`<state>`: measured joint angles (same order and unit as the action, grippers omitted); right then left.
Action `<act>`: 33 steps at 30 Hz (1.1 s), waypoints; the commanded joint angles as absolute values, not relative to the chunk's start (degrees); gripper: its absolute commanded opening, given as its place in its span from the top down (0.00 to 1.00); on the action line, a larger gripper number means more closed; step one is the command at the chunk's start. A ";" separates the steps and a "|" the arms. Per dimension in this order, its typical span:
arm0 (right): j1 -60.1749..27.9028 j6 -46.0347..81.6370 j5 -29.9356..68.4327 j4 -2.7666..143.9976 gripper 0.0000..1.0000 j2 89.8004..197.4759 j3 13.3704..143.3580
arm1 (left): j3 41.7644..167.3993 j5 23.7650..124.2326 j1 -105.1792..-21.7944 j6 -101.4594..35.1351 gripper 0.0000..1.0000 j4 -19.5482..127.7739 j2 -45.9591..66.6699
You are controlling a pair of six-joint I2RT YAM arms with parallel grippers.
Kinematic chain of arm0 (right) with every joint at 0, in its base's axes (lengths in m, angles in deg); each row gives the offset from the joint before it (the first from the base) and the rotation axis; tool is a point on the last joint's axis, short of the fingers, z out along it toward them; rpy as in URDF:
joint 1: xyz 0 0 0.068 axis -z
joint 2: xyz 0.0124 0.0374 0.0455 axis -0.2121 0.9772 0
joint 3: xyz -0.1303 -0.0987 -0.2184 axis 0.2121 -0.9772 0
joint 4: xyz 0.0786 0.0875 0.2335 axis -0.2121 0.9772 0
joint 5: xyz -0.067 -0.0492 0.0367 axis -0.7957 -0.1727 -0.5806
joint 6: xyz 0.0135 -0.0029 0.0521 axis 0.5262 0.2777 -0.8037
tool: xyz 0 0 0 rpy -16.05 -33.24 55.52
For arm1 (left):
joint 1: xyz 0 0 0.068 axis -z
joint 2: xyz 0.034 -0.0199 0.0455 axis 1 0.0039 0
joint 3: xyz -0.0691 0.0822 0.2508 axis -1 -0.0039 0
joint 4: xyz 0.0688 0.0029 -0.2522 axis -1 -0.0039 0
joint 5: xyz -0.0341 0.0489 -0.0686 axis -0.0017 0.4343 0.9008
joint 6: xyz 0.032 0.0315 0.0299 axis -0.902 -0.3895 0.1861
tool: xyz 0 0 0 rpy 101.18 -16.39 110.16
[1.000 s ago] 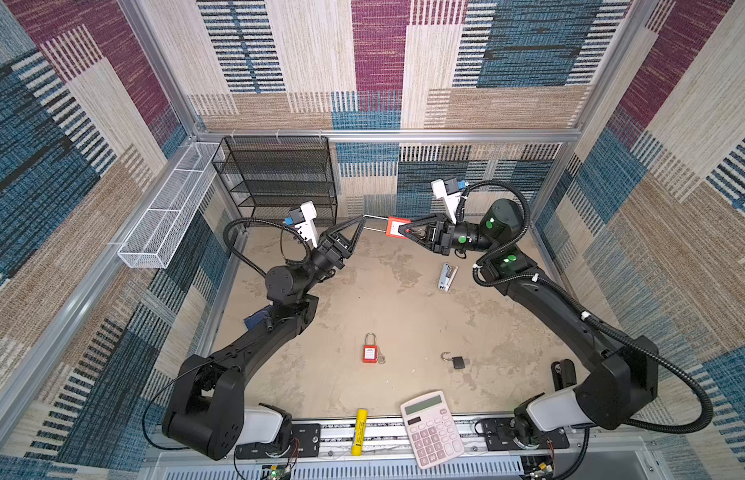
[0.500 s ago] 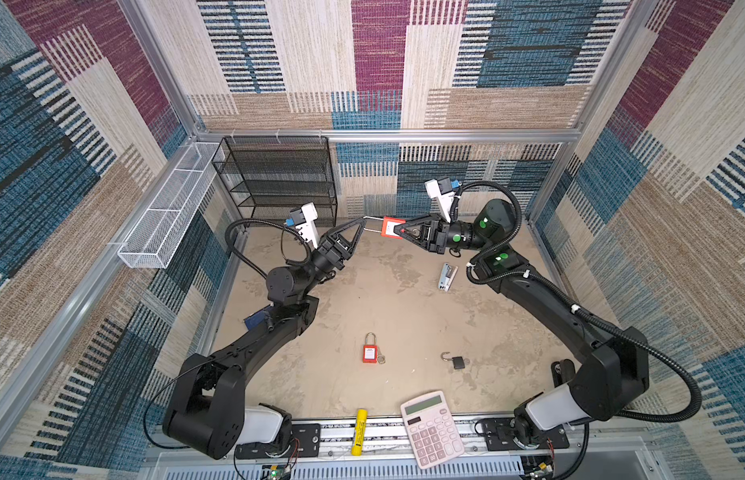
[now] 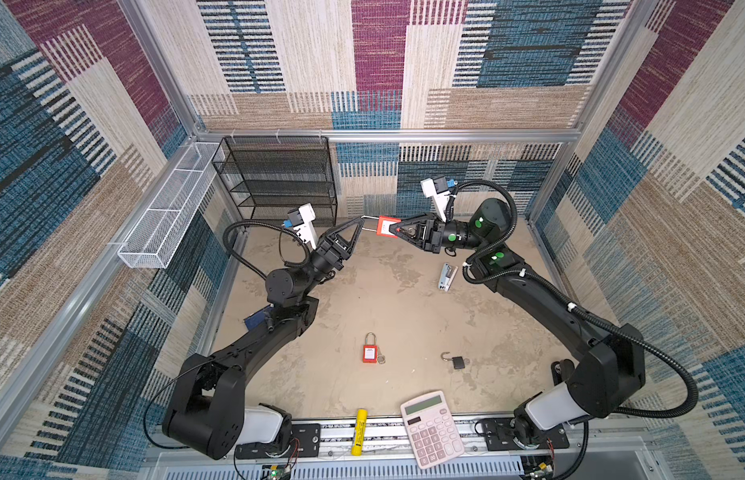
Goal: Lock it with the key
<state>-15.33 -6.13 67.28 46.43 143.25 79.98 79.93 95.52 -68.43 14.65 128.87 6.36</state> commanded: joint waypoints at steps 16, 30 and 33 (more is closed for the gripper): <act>-14.86 -5.25 66.06 46.73 1.00 143.09 80.51 | 80.03 97.32 -68.16 14.66 0.47 130.40 6.98; -16.32 -5.90 65.71 45.89 1.00 145.03 82.36 | 81.85 99.36 -66.51 14.74 0.46 130.40 8.99; -16.59 -5.94 65.71 45.92 1.00 145.56 83.08 | 81.98 99.38 -66.31 14.74 0.47 130.41 9.21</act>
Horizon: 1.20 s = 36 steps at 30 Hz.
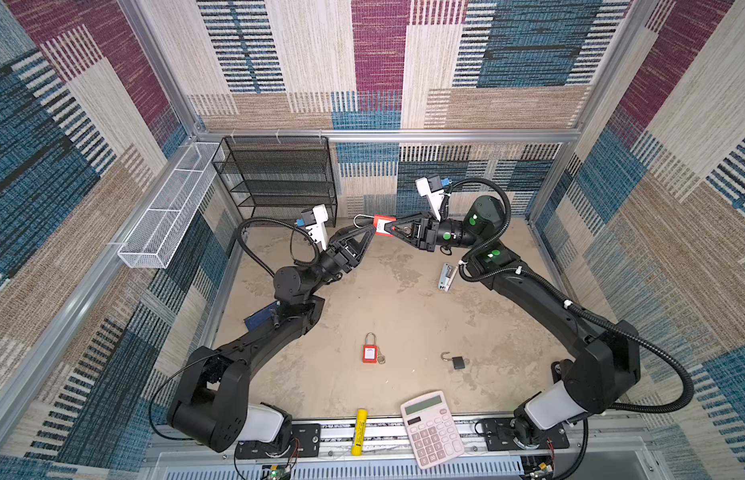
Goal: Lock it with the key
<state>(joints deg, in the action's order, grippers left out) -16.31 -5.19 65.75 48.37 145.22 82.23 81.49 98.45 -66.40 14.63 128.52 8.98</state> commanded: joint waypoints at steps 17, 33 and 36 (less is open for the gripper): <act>-17.12 -5.54 65.47 46.50 1.00 146.10 83.53 | 82.11 99.04 -66.05 15.00 0.91 130.44 9.58; -16.50 -5.49 65.54 46.45 0.40 144.07 81.67 | 81.52 98.34 -66.06 13.58 1.00 130.66 8.11; -15.80 -7.03 66.31 44.94 0.38 143.66 80.63 | 81.92 98.32 -66.13 13.60 1.00 130.66 7.71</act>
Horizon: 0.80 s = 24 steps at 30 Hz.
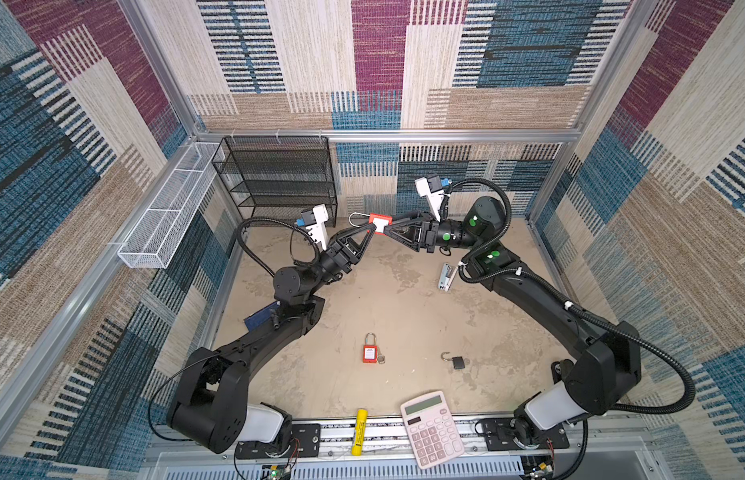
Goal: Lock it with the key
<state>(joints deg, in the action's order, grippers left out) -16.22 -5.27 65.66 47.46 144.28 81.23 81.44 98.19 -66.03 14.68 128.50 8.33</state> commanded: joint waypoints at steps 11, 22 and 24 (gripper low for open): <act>-15.27 -8.80 67.86 42.44 0.42 141.30 77.66 | 82.31 98.33 -66.06 13.85 1.00 130.66 7.80; -15.28 -9.05 68.52 42.29 0.53 141.22 78.35 | 81.89 98.30 -66.09 13.78 1.00 130.68 8.11; -15.25 -9.05 68.61 42.29 0.55 141.34 78.62 | 81.84 98.35 -66.13 13.81 1.00 130.66 8.04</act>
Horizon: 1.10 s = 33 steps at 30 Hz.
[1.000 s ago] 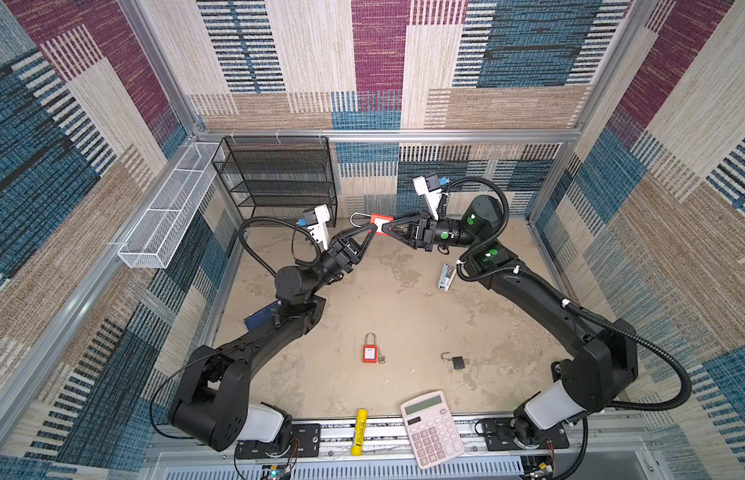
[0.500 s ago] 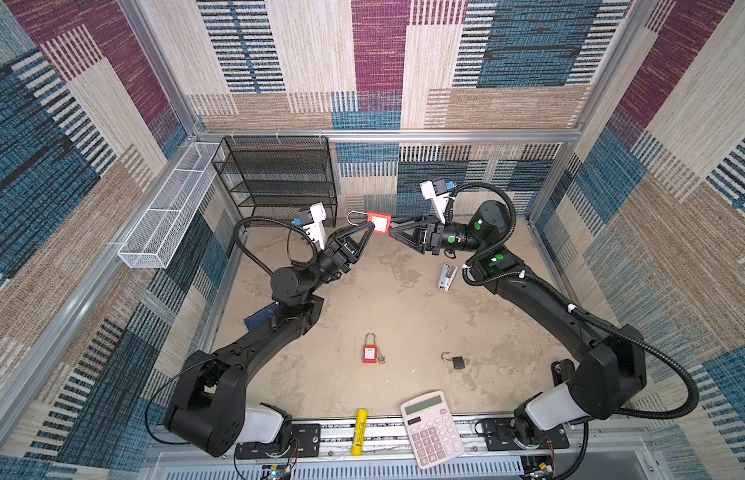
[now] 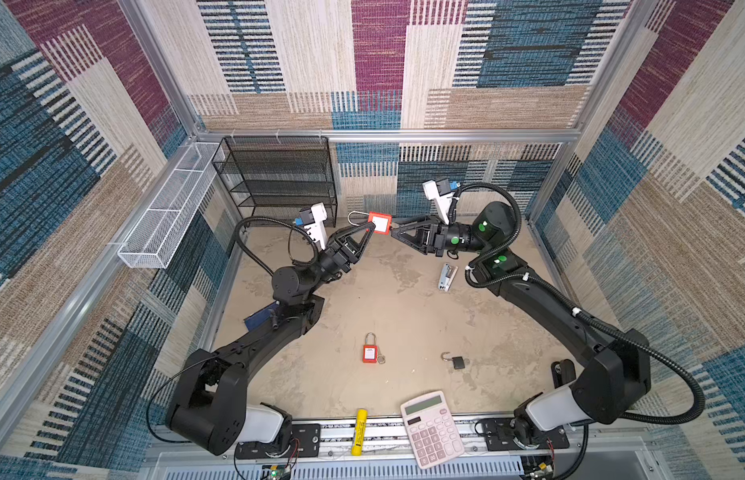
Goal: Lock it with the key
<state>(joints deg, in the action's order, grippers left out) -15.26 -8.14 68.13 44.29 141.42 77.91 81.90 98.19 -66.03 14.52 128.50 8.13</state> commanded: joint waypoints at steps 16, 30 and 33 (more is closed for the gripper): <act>-15.09 -8.88 68.24 42.84 0.70 141.70 79.42 | 81.37 98.29 -66.13 13.86 1.00 130.65 7.67; -15.13 -3.78 67.72 48.54 0.97 142.49 80.81 | 81.76 95.92 -66.13 14.11 1.00 130.58 8.15; -15.18 -2.83 67.84 48.46 0.99 142.24 80.73 | 81.64 95.43 -66.13 14.37 1.00 130.53 8.38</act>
